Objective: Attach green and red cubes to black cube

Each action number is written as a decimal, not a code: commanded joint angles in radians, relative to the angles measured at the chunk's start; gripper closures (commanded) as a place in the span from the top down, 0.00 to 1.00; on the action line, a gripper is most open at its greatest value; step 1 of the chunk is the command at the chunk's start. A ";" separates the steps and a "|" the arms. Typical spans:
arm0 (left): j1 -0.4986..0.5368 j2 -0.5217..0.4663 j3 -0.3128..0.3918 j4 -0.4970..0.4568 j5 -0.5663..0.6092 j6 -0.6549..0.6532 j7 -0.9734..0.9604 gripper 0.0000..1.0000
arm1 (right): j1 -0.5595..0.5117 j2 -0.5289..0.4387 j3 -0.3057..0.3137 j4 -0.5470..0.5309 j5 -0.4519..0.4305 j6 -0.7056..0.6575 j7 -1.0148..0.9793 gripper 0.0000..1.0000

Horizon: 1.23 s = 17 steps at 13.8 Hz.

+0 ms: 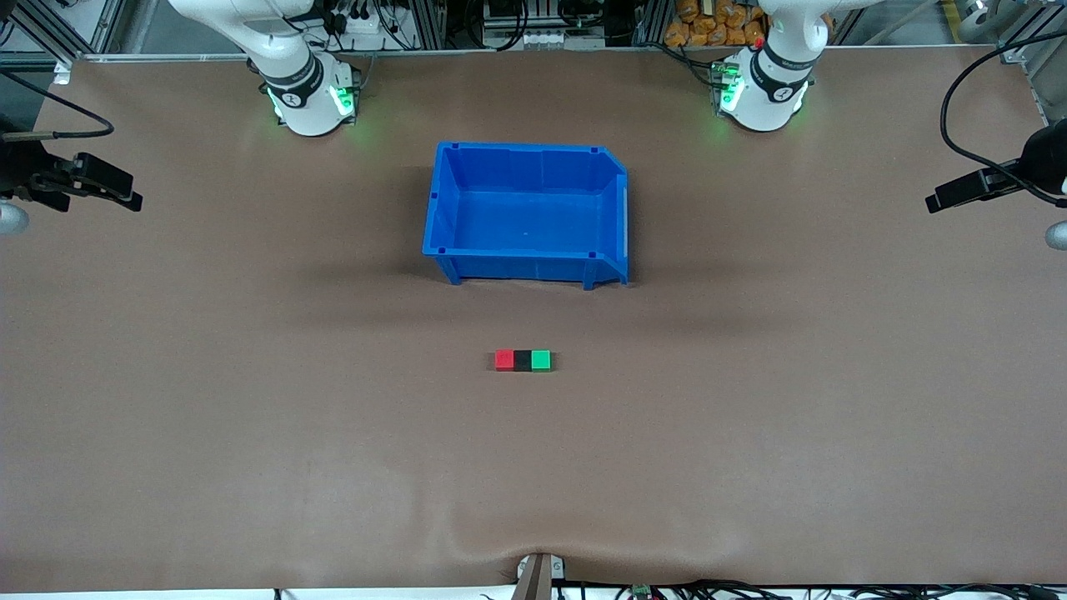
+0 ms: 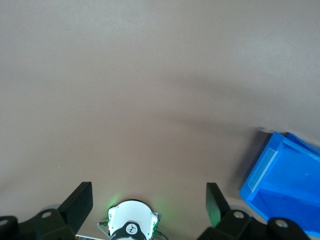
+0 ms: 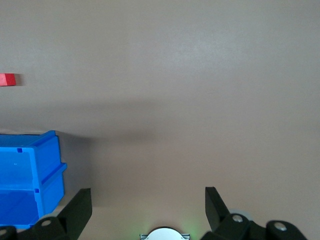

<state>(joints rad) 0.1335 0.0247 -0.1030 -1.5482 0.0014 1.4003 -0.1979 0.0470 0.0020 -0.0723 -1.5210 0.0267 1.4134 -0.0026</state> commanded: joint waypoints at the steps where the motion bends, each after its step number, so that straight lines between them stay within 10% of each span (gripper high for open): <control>1: -0.005 -0.005 -0.011 -0.023 0.003 0.028 0.008 1.00 | 0.005 0.007 0.002 0.016 -0.007 -0.002 0.018 1.00; 17: -0.100 -0.014 0.035 -0.001 0.043 0.143 0.020 1.00 | -0.003 0.009 0.000 0.015 -0.008 -0.002 0.018 1.00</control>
<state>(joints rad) 0.0400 0.0258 -0.0753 -1.5472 0.0247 1.5331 -0.1951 0.0470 0.0050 -0.0743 -1.5211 0.0266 1.4143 -0.0020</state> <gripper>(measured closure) 0.000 0.000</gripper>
